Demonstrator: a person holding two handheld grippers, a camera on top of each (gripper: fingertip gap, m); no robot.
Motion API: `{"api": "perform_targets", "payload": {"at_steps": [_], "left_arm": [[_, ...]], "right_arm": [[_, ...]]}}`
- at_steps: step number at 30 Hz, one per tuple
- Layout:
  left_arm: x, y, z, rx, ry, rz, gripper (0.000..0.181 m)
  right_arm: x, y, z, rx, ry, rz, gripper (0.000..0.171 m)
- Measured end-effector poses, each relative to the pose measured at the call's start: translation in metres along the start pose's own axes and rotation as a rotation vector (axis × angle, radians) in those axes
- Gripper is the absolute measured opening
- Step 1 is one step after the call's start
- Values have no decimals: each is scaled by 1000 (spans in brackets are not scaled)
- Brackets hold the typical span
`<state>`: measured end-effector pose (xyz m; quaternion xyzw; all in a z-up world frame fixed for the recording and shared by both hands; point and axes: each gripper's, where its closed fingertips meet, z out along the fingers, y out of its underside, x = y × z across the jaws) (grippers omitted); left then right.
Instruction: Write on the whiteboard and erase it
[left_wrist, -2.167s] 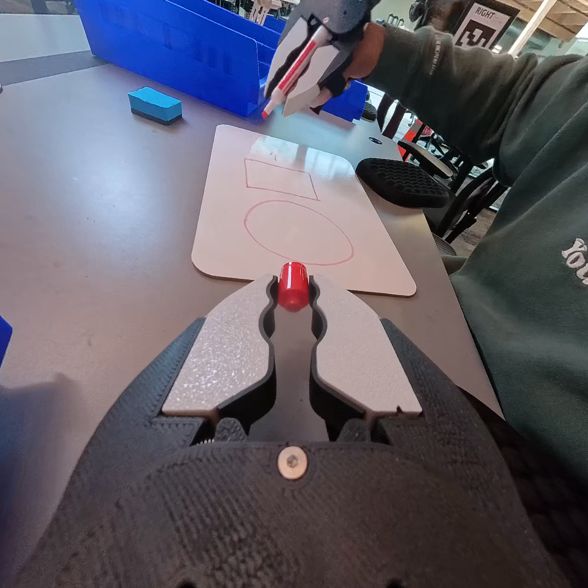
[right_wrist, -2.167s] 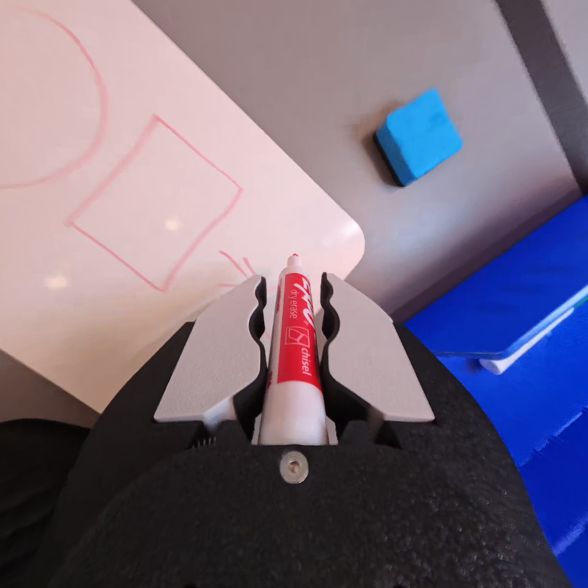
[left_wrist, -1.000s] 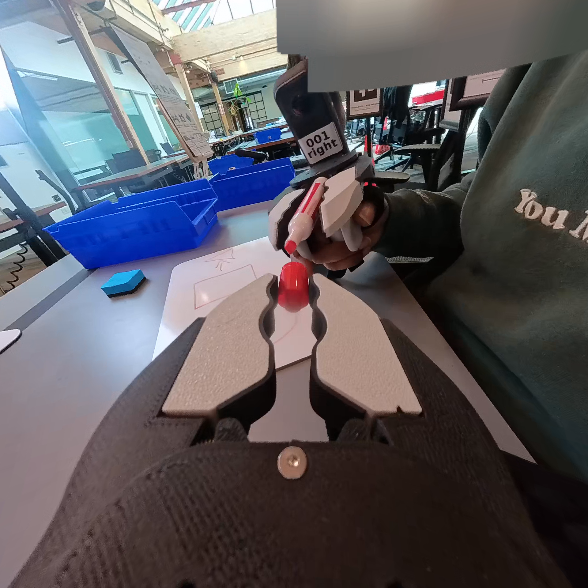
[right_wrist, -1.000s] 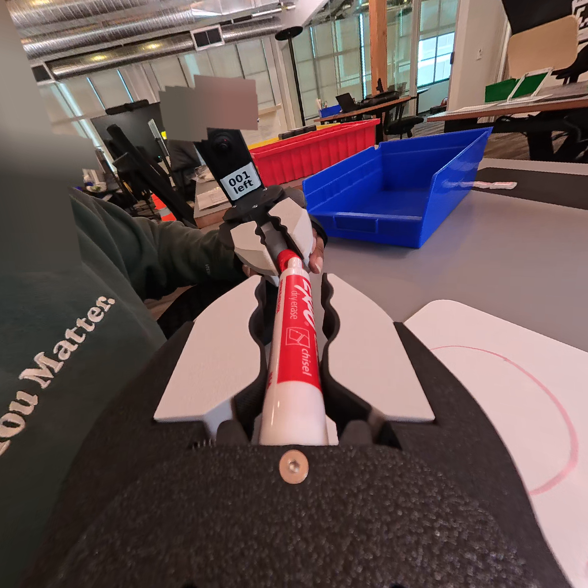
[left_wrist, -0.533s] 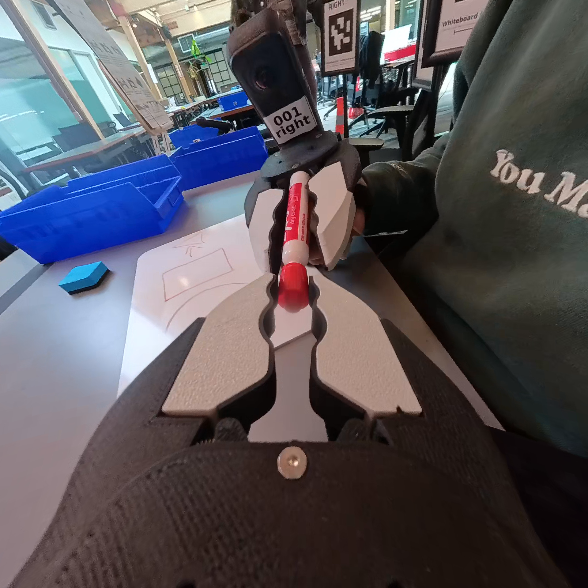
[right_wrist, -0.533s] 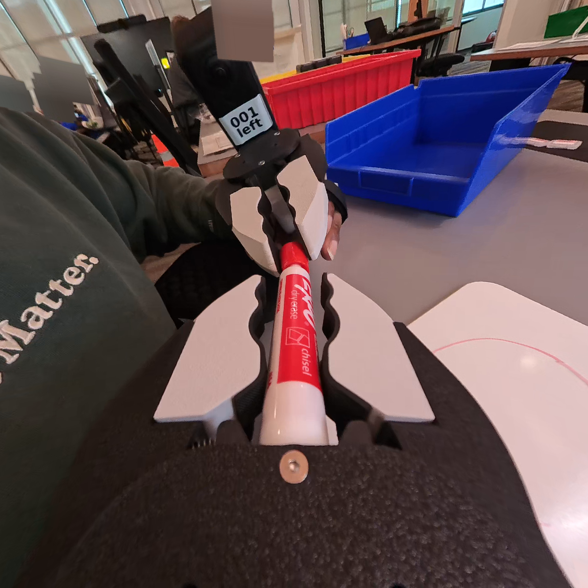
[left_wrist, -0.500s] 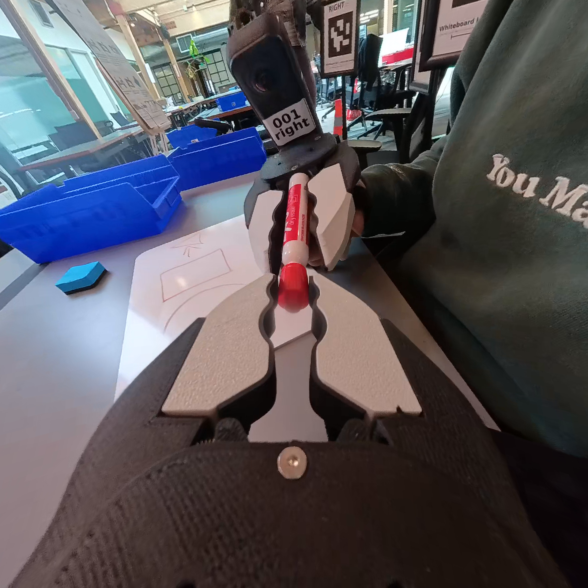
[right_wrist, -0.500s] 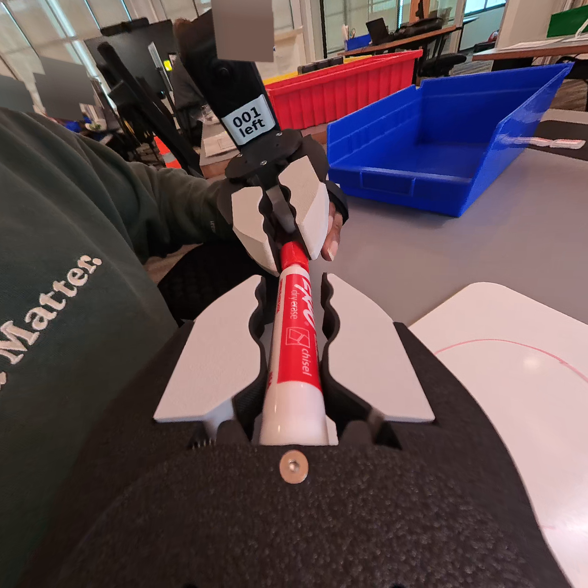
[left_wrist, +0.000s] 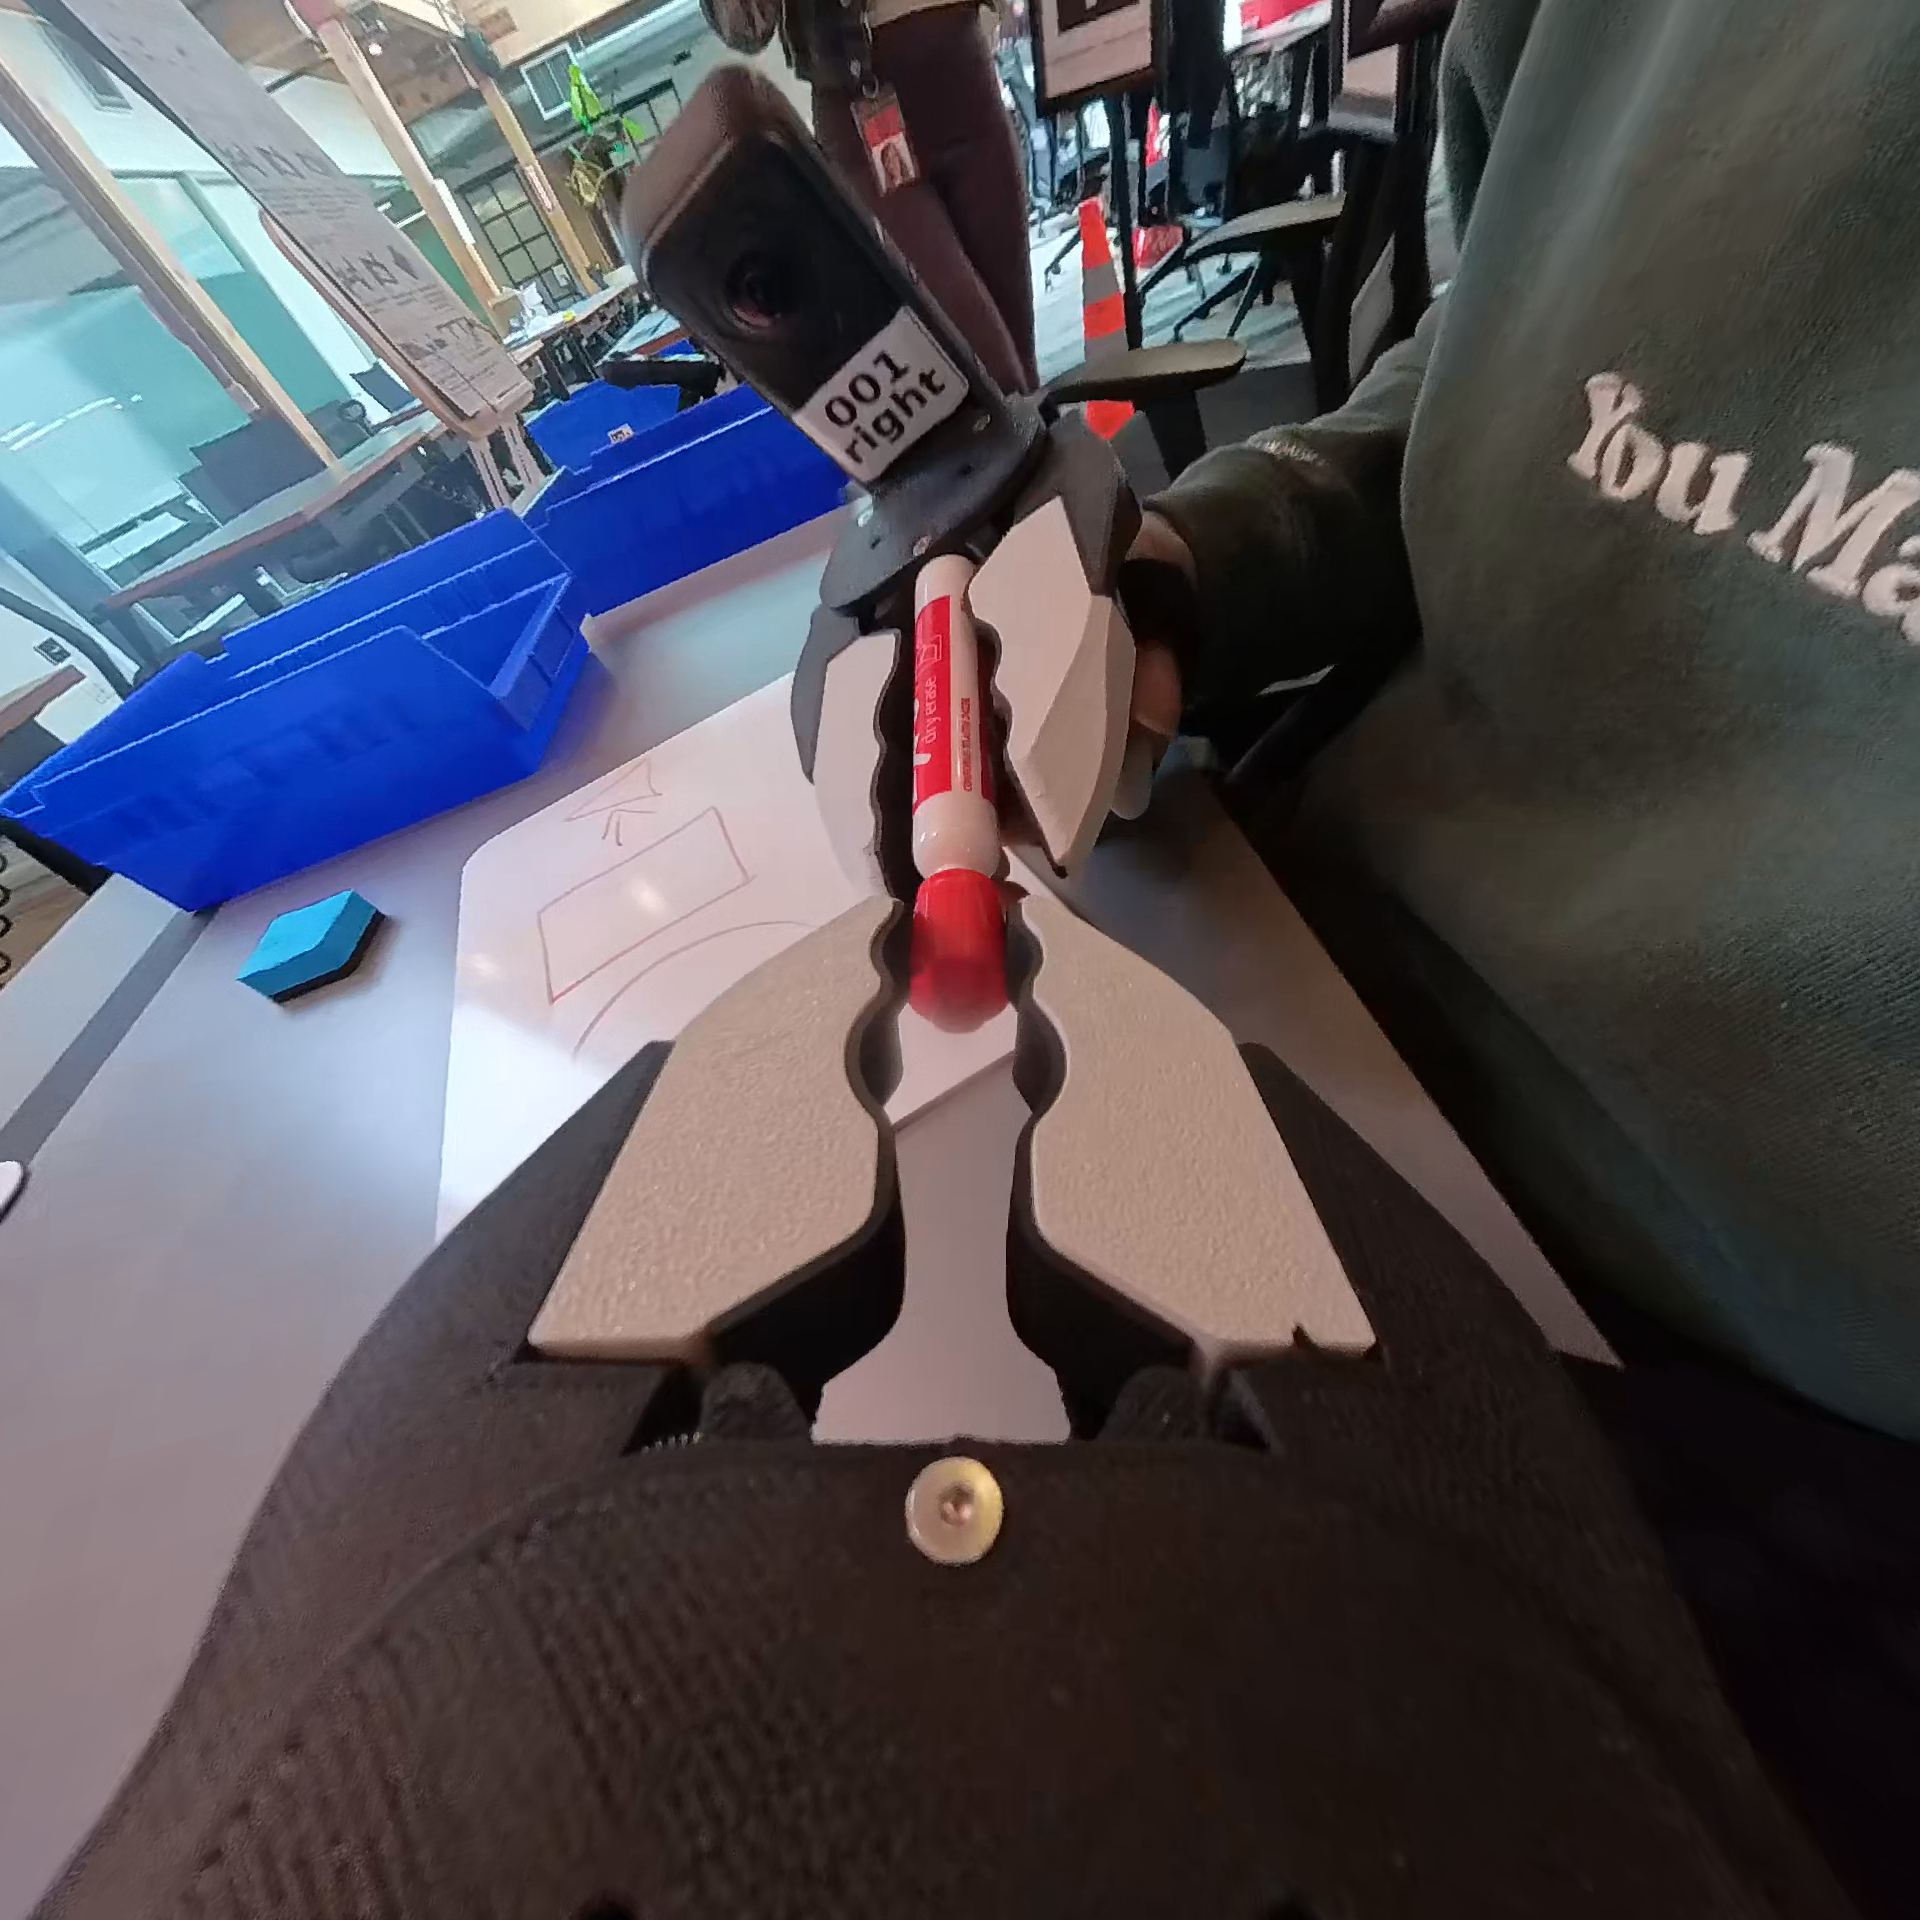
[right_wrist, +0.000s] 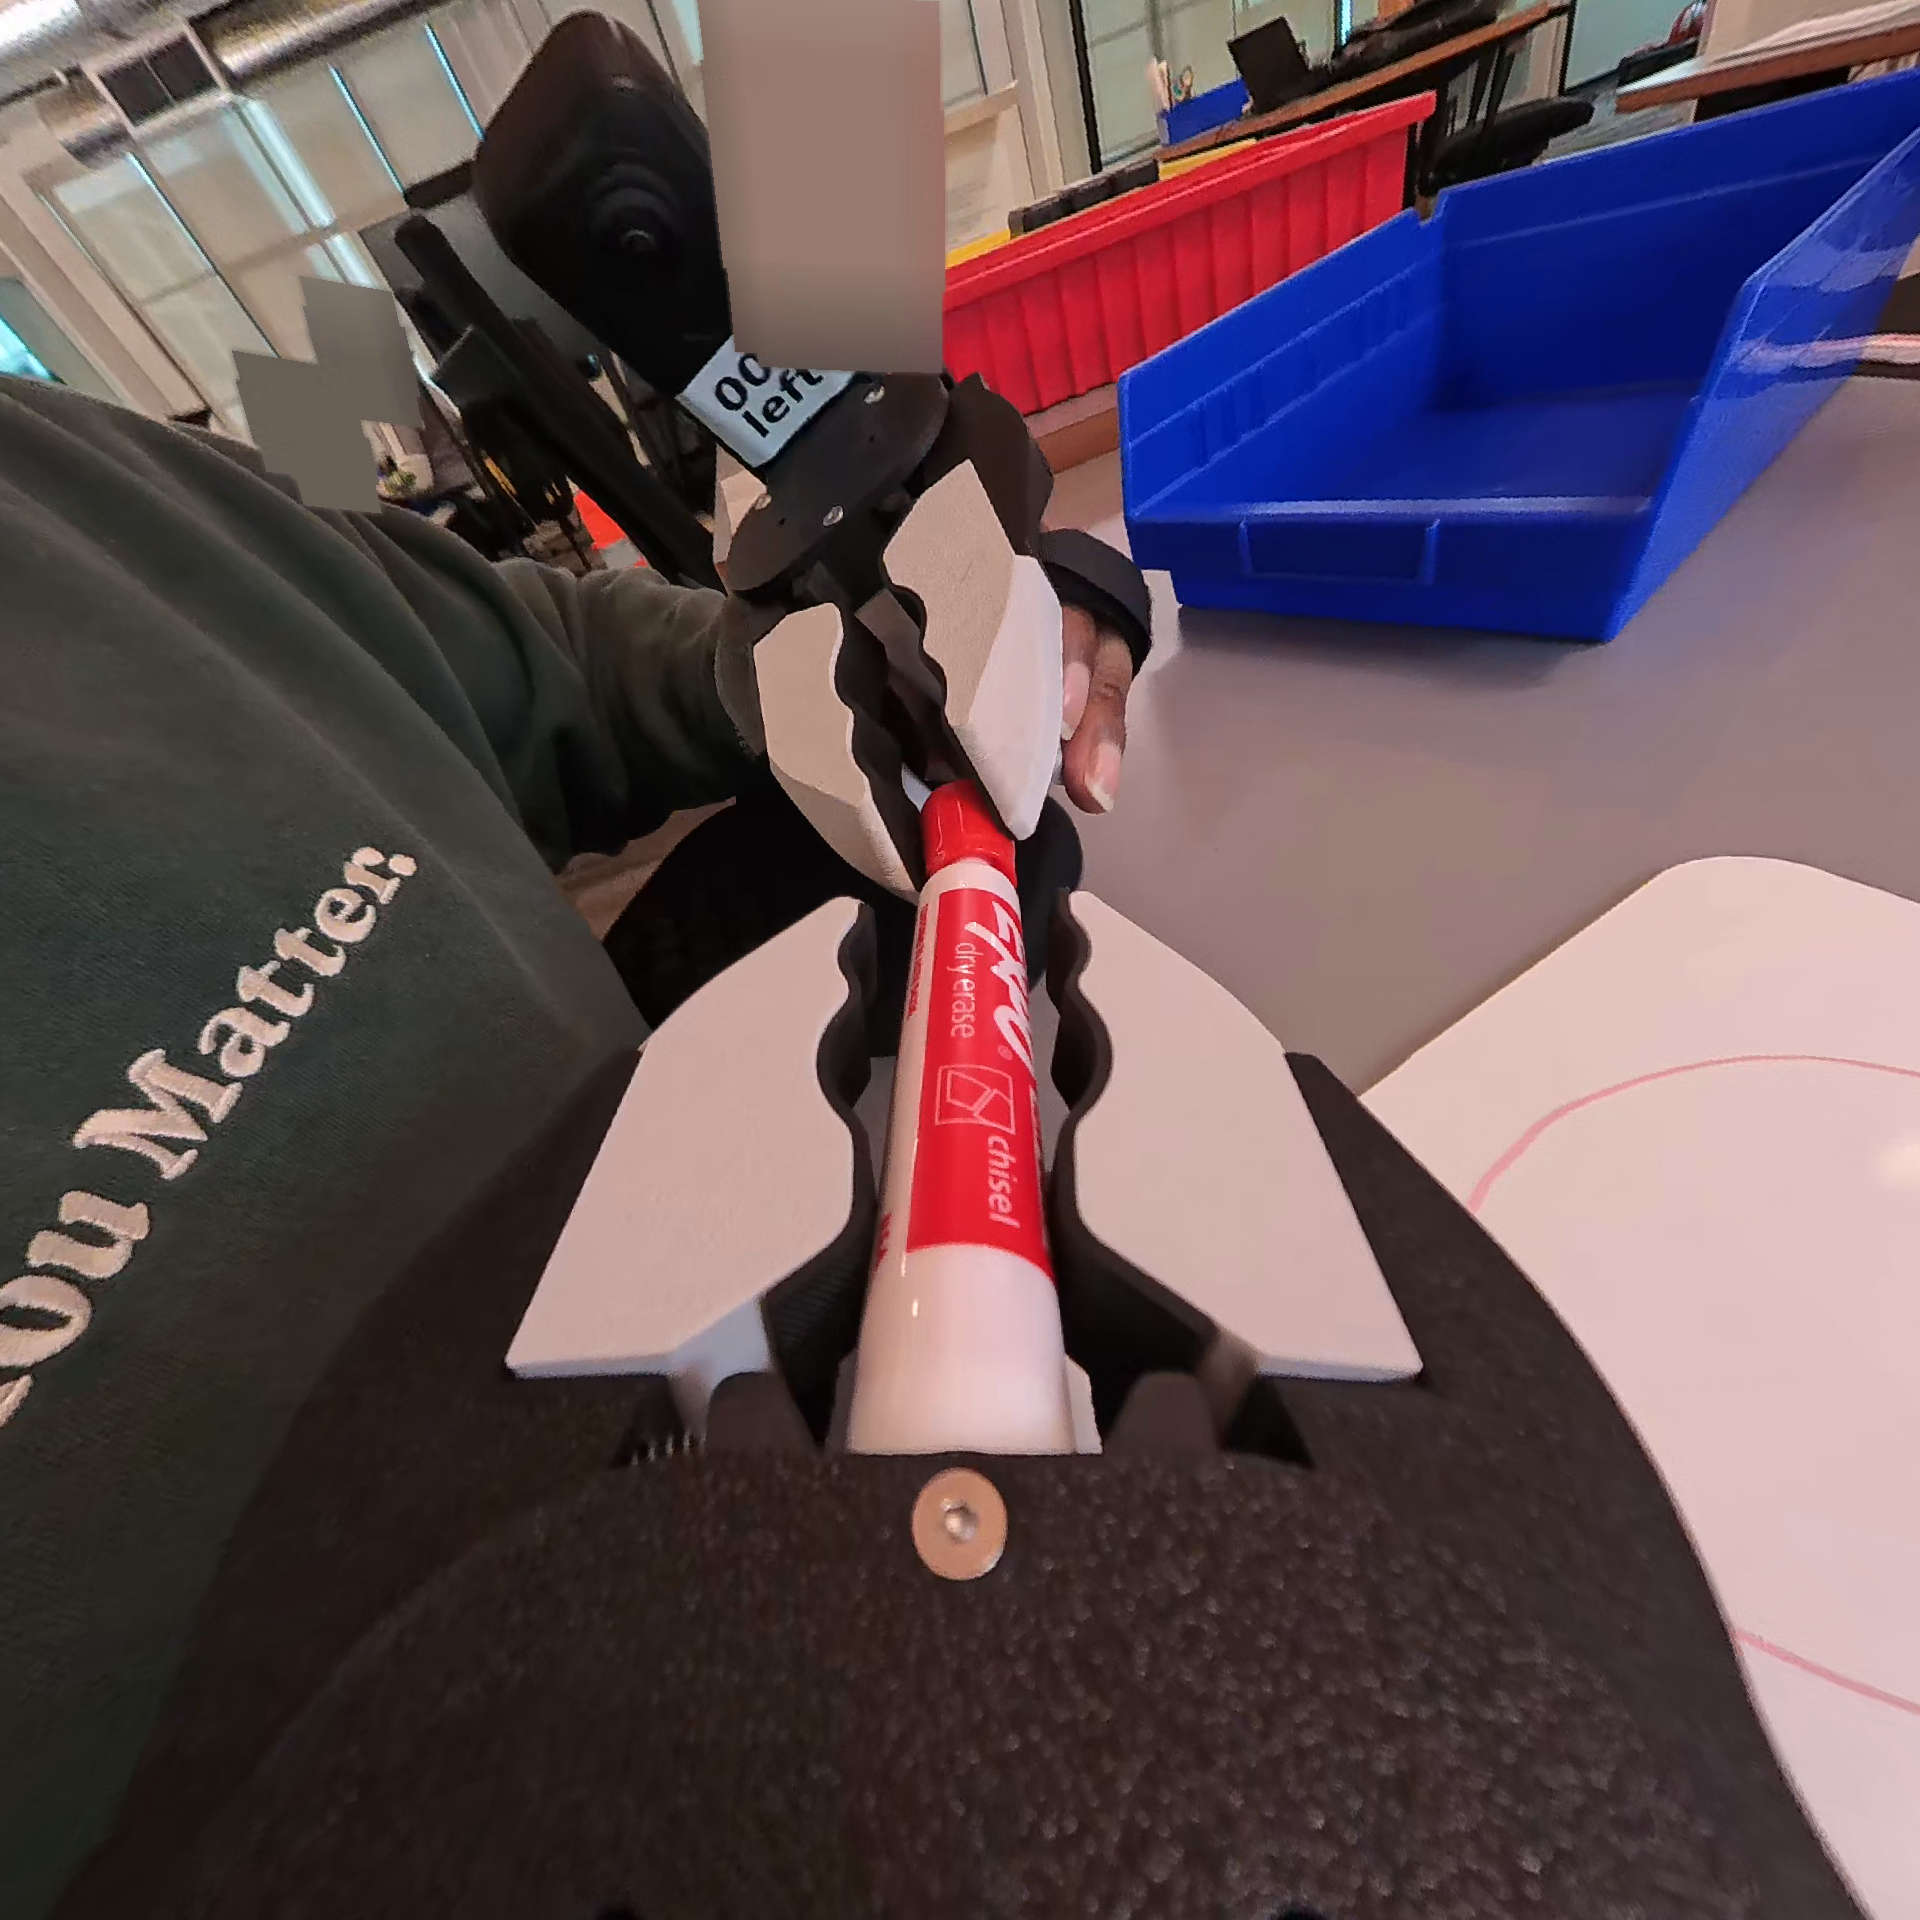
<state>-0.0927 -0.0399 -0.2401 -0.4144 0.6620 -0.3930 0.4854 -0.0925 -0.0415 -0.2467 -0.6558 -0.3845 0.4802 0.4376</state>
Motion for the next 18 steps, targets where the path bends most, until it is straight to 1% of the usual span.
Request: {"api": "perform_targets", "payload": {"at_steps": [4,5,6,7,8,9,10,12,15,18], "left_arm": [[8,0,3,-8,34,-3,15],[24,-10,10,45,101,4,0],[39,-16,23,39,143,31,0],[42,-27,26,50,129,113,0],[36,-39,23,78,78,159,0],[23,-45,15,90,22,147,0],[11,-50,2,125,-39,136,0],[-13,-58,-24,206,-146,84,0],[-42,-56,-44,268,-212,-33,0],[-58,-43,-49,255,-257,-94,0]], "right_arm": [[-3,2,1,-7,-6,0,33],[-9,7,7,-35,-37,5,32],[-24,23,24,-130,-102,-10,33],[-38,39,45,-205,-112,-76,34],[-41,35,55,-178,-77,-162,35],[-41,19,54,-96,-96,-131,35],[-33,10,48,-72,-99,-93,33],[-16,3,35,-103,-19,-170,33],[-12,-12,26,-101,19,-206,33],[-2,-16,21,-90,50,-203,33]]}}
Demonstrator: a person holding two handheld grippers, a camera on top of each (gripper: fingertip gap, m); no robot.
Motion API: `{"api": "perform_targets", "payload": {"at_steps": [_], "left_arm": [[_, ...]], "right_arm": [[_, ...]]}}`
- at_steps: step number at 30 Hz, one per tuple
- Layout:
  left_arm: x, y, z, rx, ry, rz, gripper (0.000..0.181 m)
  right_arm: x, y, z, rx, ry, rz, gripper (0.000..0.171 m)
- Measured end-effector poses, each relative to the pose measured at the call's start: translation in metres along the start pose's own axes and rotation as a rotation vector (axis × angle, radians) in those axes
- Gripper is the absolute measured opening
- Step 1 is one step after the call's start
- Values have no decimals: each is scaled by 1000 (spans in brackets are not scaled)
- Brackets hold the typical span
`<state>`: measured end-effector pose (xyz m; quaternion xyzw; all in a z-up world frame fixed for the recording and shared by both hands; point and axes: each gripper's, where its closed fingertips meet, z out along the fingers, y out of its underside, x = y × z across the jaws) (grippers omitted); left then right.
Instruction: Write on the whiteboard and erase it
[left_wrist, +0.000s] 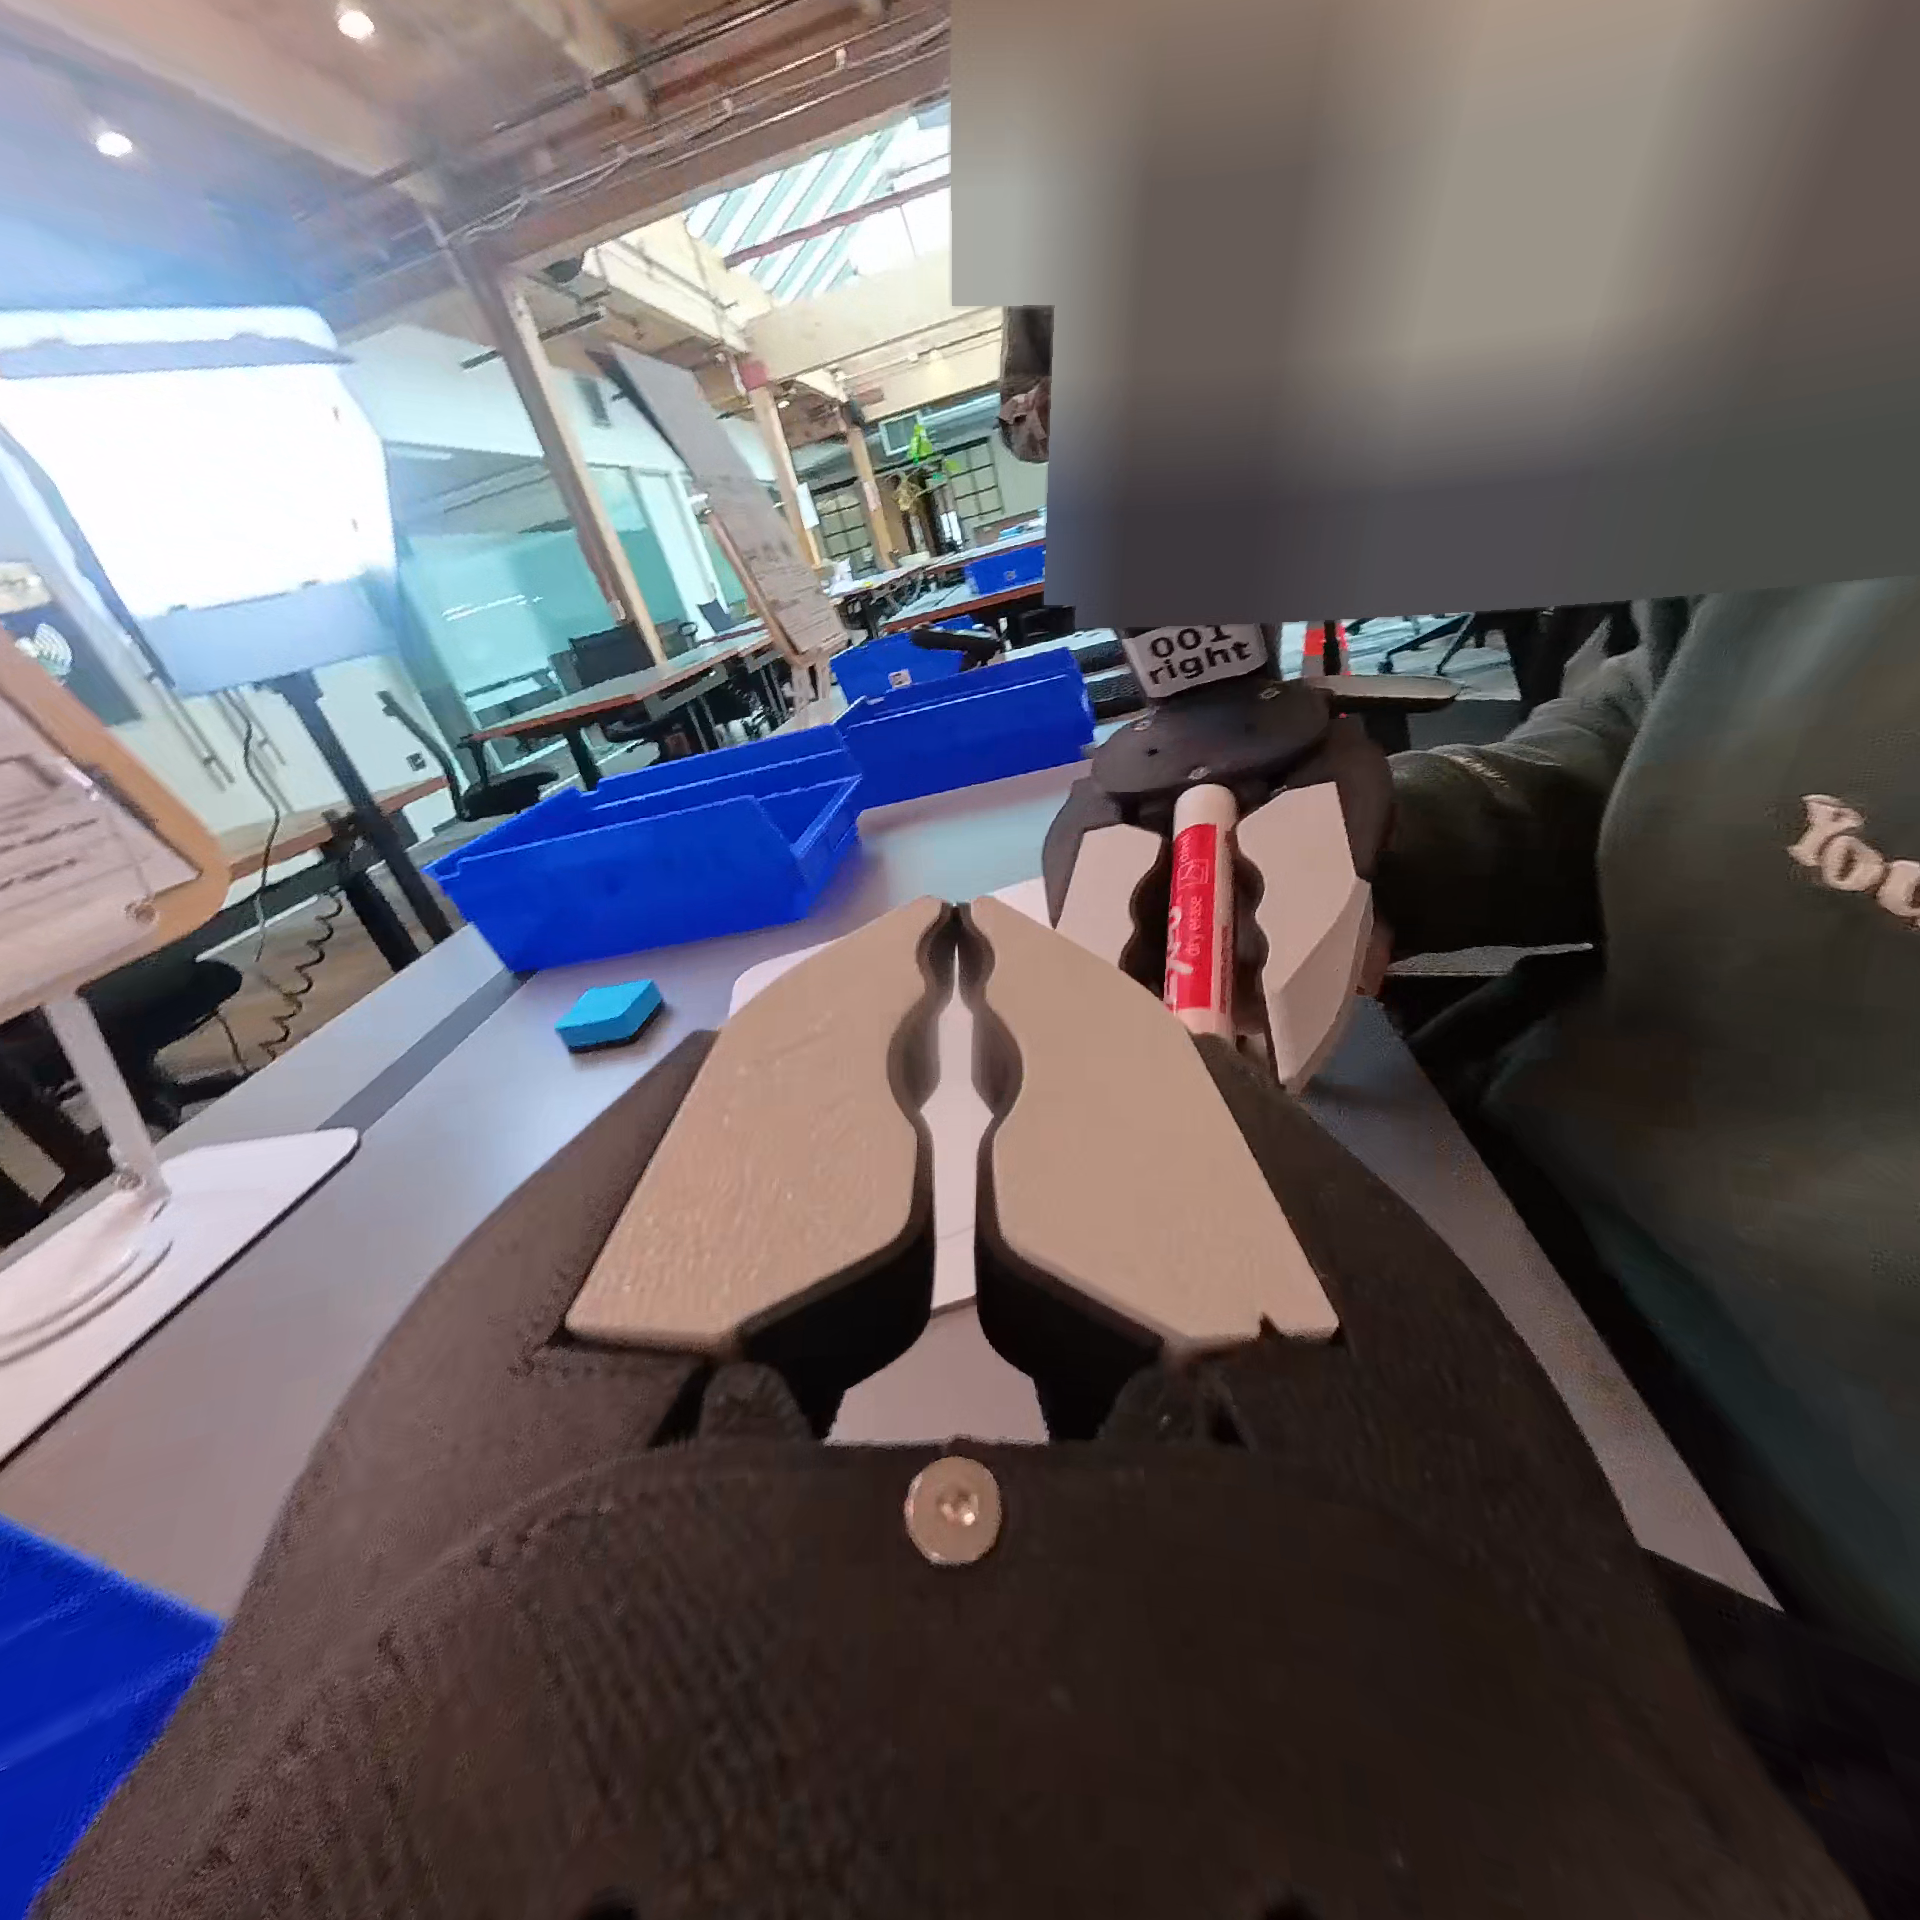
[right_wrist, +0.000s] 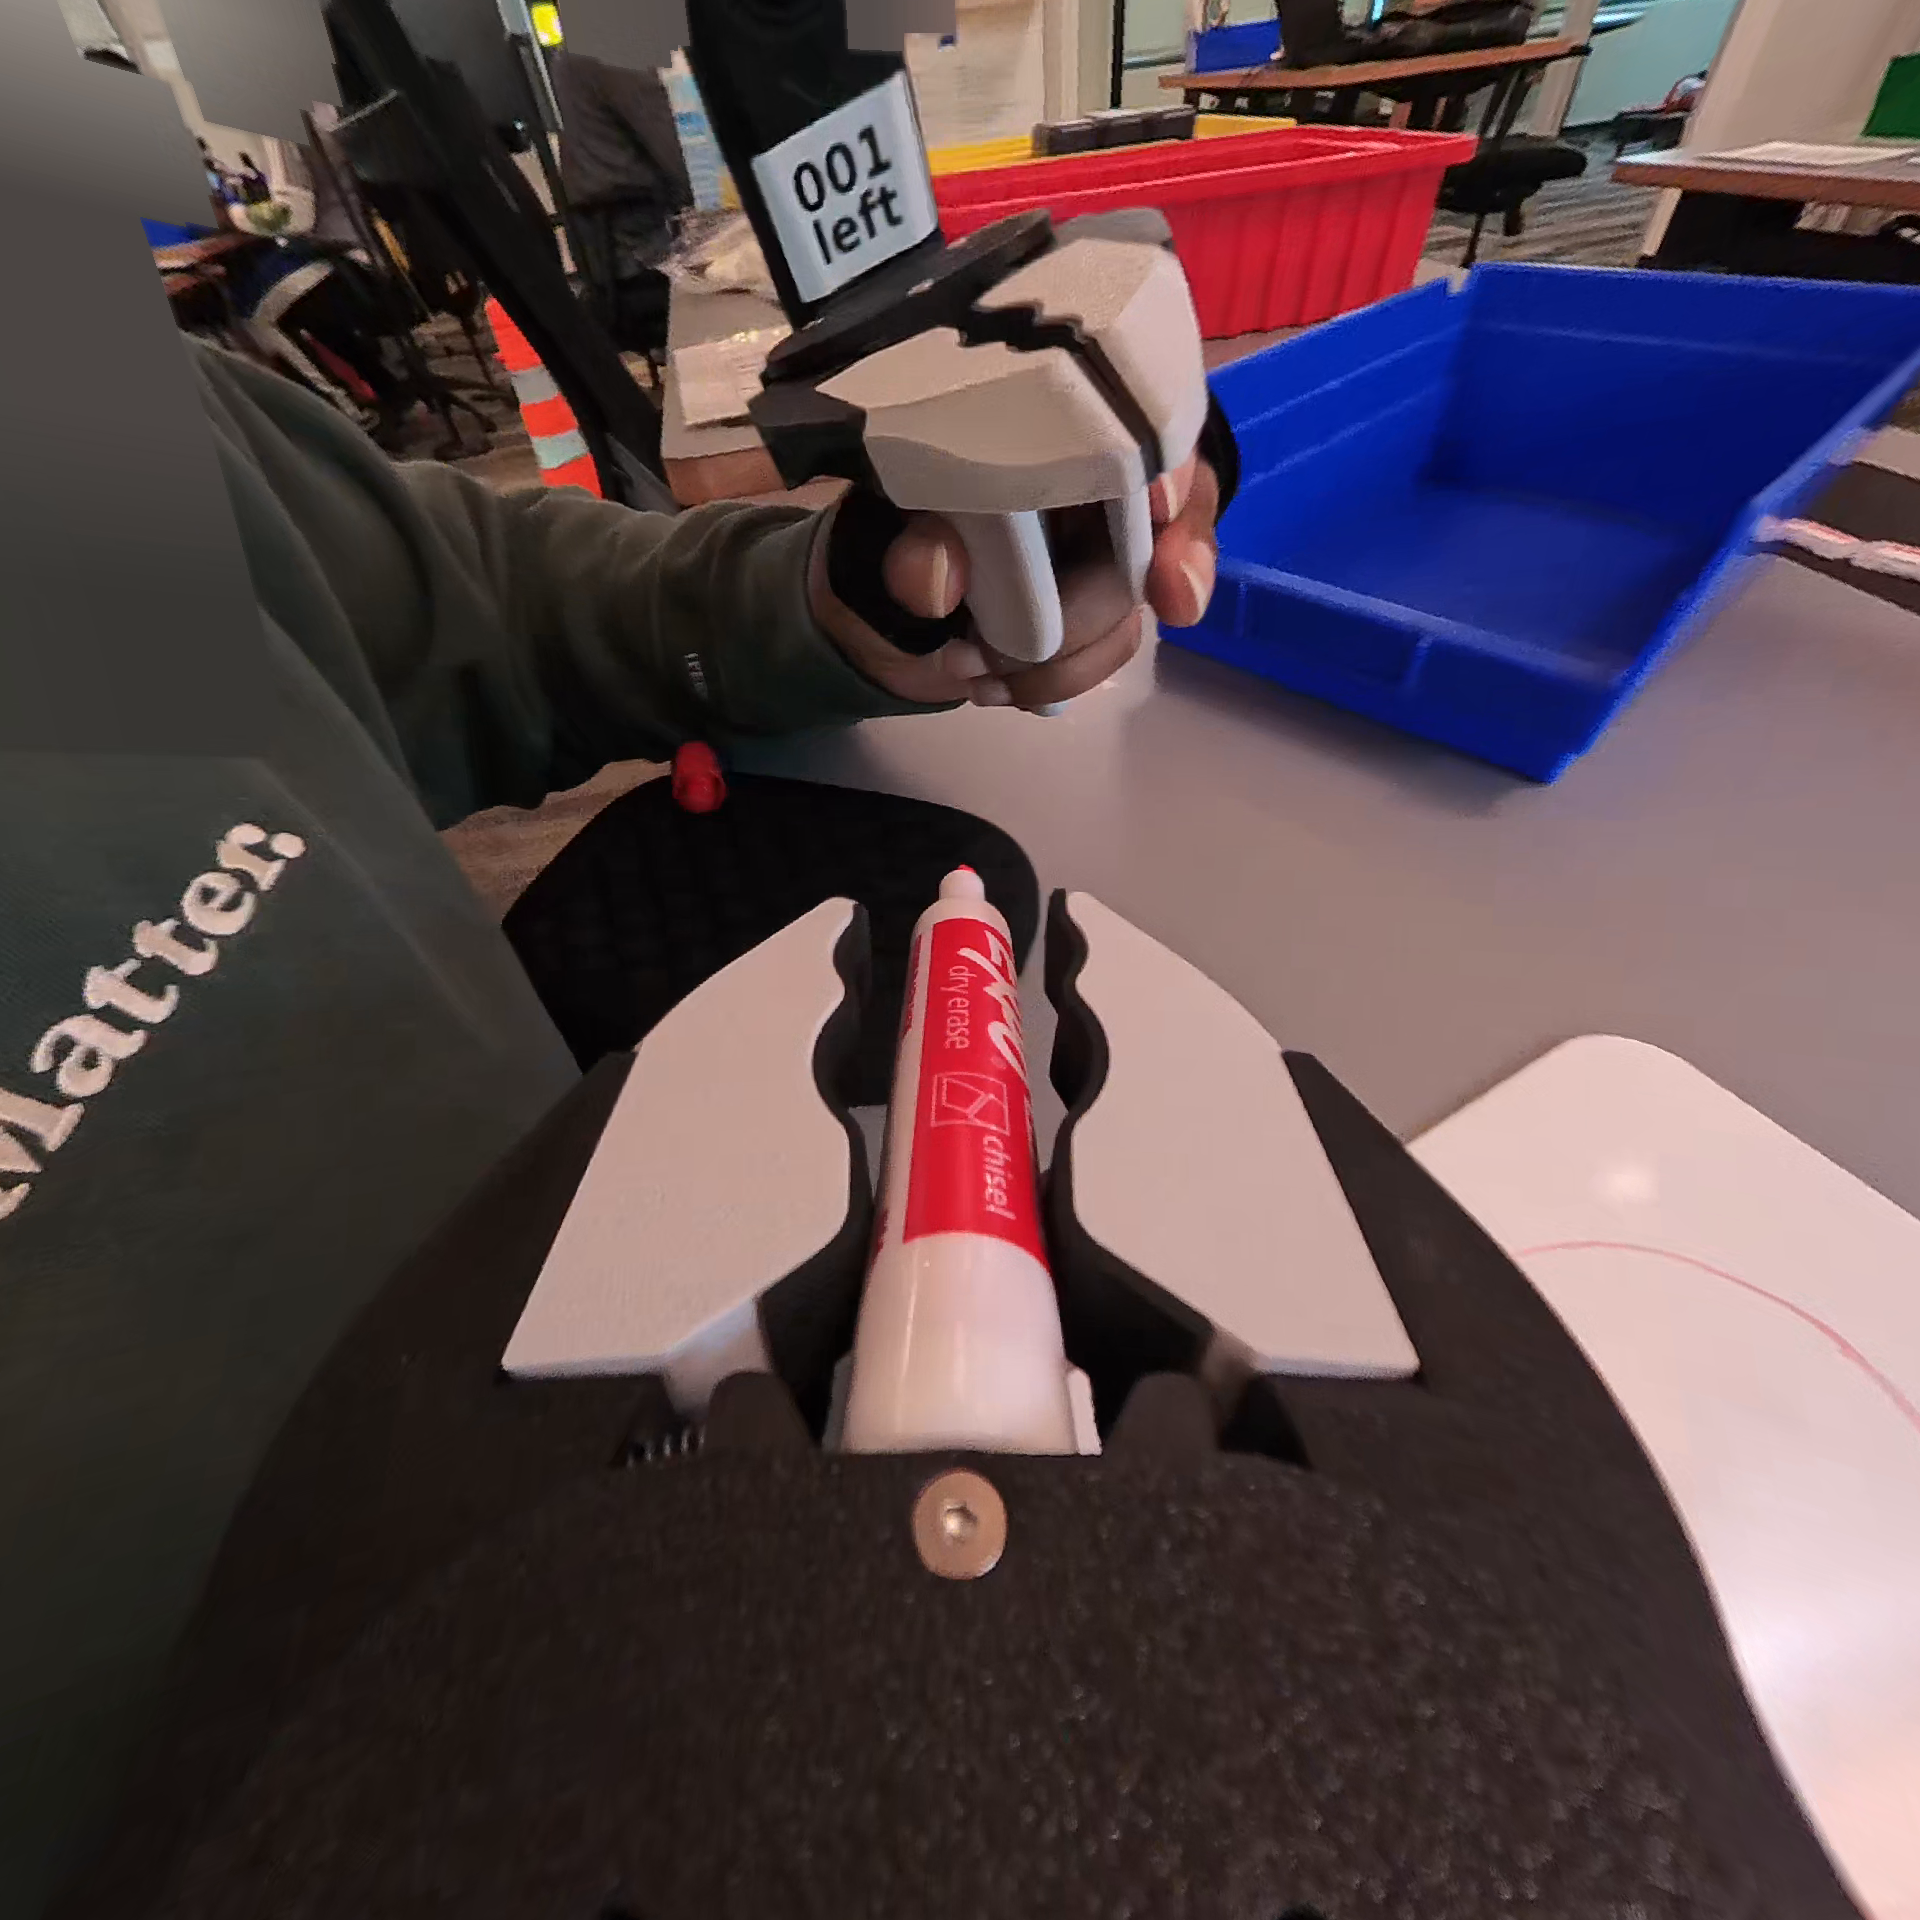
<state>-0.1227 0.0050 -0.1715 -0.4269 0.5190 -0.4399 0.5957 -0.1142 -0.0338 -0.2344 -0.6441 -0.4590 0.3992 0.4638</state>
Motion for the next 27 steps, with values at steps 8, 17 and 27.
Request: {"api": "perform_targets", "payload": {"at_steps": [8,17,27], "left_arm": [[-24,14,-5,-7,-66,-61,0],[-22,14,-5,-37,-21,-81,0],[50,65,-126,-936,293,-215,26]], "right_arm": [[15,6,-13,77,57,63,34],[21,0,-20,119,75,71,34],[53,10,-86,50,276,45,34]]}}
